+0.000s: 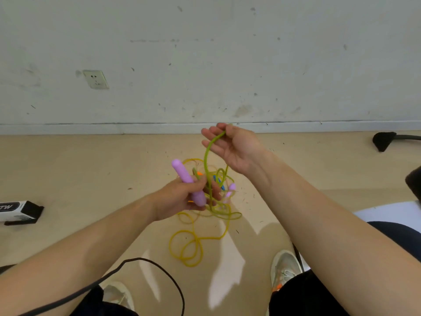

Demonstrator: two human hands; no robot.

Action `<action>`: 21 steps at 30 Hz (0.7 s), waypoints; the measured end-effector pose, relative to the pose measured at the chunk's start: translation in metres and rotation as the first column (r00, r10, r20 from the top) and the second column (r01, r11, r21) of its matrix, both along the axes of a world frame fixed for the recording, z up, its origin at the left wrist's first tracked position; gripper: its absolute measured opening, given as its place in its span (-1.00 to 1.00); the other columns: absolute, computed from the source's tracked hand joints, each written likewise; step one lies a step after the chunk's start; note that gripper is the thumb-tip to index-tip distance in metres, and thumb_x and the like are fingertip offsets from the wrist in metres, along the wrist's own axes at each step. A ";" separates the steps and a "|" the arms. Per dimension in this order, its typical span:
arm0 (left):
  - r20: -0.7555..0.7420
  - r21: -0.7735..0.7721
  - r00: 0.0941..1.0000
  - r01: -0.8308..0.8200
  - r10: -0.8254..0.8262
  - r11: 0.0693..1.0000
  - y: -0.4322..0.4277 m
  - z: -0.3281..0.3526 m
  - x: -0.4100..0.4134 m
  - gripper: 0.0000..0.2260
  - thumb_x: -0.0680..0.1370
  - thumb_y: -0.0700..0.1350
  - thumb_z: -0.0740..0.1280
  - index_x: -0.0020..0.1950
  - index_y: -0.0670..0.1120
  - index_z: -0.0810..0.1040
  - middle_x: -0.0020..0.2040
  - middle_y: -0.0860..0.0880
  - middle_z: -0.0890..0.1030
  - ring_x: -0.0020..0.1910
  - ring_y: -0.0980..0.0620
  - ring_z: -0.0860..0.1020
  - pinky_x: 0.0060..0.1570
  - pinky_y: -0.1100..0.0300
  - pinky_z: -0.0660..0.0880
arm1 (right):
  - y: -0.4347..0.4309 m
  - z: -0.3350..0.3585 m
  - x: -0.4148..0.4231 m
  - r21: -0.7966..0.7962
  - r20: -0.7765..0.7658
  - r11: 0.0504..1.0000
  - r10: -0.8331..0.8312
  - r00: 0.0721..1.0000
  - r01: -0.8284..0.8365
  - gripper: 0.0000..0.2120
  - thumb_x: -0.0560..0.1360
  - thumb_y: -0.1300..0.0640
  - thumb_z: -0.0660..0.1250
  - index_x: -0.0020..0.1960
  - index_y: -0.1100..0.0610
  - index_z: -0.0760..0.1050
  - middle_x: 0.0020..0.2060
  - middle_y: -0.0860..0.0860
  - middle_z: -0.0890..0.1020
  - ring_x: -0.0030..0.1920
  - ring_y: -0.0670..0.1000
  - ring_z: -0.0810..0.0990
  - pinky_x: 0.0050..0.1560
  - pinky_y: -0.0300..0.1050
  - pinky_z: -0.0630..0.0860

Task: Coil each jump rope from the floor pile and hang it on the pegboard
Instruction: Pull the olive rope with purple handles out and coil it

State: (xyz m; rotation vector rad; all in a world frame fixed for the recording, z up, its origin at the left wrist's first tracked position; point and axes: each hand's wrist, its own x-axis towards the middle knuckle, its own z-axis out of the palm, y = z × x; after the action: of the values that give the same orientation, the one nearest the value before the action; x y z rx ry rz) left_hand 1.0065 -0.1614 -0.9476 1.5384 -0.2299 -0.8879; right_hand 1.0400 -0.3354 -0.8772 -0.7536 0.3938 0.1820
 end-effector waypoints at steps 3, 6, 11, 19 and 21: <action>0.055 0.051 0.998 -0.033 0.030 0.998 0.004 0.013 -0.001 -0.74 0.58 0.14 0.26 -0.09 0.00 0.61 -0.09 -0.13 0.63 -0.02 -0.09 0.54 -0.08 0.08 0.42 | -0.027 -0.007 0.006 -0.086 -0.029 0.989 -0.122 0.992 0.119 -0.77 0.71 0.22 0.02 -0.03 0.25 0.39 -0.15 0.15 0.53 -0.17 0.11 0.68 -0.34 0.01 0.67; 0.083 0.025 0.981 -0.179 0.176 0.984 0.001 0.029 0.003 -0.81 0.60 0.06 0.30 -0.11 -0.03 0.52 -0.25 -0.06 0.57 -0.06 -0.15 0.58 -0.21 0.13 0.44 | -0.045 -0.023 0.000 -0.407 -0.105 0.913 -0.044 0.993 -0.003 -0.70 0.70 0.04 0.11 -0.04 0.21 0.48 -0.23 0.10 0.60 -0.25 0.07 0.69 -0.33 -0.09 0.64; -0.082 -0.167 0.935 -0.355 0.346 0.920 -0.006 0.057 0.009 -0.79 0.65 0.01 0.20 -0.10 -0.06 0.48 -0.30 -0.02 0.53 -0.27 -0.11 0.64 -0.40 0.19 0.53 | -0.044 -0.069 -0.014 -0.804 -0.185 0.571 0.023 0.983 -0.165 -0.60 0.64 0.03 0.05 -0.21 0.18 0.52 -0.39 0.07 0.56 -0.44 0.04 0.51 -0.33 -0.16 0.44; -0.353 -0.433 0.842 -0.533 0.408 0.726 -0.019 0.087 0.020 -0.78 0.66 -0.01 0.19 -0.13 -0.03 0.49 -0.28 0.04 0.60 -0.22 -0.09 0.69 -0.41 0.24 0.58 | -0.012 -0.150 -0.040 -0.804 -0.407 0.199 0.505 0.761 -0.561 -0.34 0.46 0.40 0.11 0.46 -0.08 0.37 0.38 0.01 0.38 0.37 0.10 0.41 0.12 -0.10 0.51; -0.372 -0.467 0.834 -0.548 0.409 0.694 -0.019 0.091 0.022 -0.78 0.66 -0.02 0.19 -0.13 -0.05 0.49 -0.27 0.02 0.60 -0.20 -0.09 0.69 -0.41 0.25 0.59 | -0.001 -0.151 -0.040 -0.807 -0.405 0.157 0.553 0.728 -0.569 -0.30 0.47 0.33 0.24 0.52 -0.15 0.26 0.44 0.05 0.29 0.48 0.13 0.29 0.33 -0.09 0.35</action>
State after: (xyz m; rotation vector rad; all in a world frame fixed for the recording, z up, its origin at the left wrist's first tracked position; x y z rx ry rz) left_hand 1.0288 -0.1805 -0.8565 0.8544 0.0984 -0.5016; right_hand 0.9995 -0.3365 -1.0278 -2.0467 0.1577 0.7435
